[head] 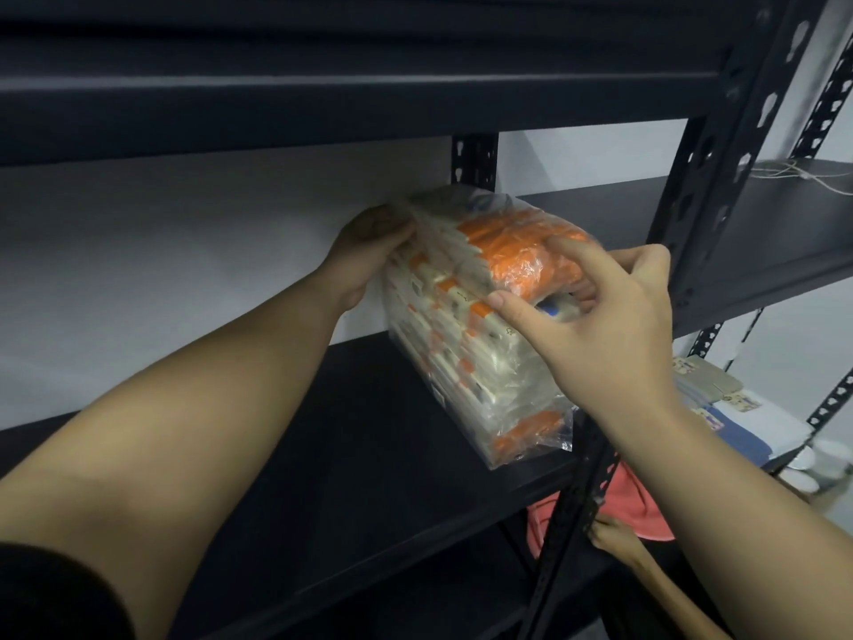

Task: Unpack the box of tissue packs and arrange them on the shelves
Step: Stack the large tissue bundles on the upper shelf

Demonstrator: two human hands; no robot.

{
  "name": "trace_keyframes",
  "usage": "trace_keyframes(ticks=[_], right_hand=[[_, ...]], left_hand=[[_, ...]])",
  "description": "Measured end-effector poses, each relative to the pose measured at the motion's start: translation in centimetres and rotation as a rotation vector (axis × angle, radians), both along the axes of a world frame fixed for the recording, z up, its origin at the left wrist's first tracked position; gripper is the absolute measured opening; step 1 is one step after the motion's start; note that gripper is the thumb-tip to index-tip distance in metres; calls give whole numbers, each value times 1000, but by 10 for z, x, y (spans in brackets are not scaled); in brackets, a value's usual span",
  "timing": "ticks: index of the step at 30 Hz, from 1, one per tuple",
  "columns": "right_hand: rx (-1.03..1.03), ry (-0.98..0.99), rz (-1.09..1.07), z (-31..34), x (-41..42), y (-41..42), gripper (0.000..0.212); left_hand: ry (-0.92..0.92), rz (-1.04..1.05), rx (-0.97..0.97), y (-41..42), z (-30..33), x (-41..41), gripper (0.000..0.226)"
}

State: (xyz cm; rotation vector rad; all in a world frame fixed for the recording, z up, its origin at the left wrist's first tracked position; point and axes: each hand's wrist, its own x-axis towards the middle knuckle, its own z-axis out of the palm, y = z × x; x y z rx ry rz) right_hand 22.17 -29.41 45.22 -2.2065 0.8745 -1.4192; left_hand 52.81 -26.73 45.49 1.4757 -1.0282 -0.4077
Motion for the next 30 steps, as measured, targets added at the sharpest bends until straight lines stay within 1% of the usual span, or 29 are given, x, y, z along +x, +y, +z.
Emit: trace_keyframes(ticks=[1,4,8,12,14,16,19,25,30], right_hand=[[-8,20,-7,-2,-1,0,75],[-37,67,-26,-7,-2,2,79],[-54,123,-47,-9,-3,6,83],[-59,166,-60,-12,-7,11,87],[-60,191,-67,-13,-9,16,87],[-64,225,-81,-13,-12,22,88],[-81,271,-105,-15,-17,34,87],[-145,304,-138,-29,-23,62,81],[-192,298,-119,-57,-27,92,72]], left_hand=[[-5,3,10,-1,-2,0,47],[-11,15,35,-2,-6,-2,56],[-25,20,66,0,-9,-6,47],[-57,29,86,6,-11,-12,56],[-72,58,106,12,-11,-18,51],[-103,88,134,20,-14,-26,51],[-145,101,174,40,-22,-36,60],[-167,133,267,88,-55,-47,76],[-170,128,330,135,-77,-54,79]])
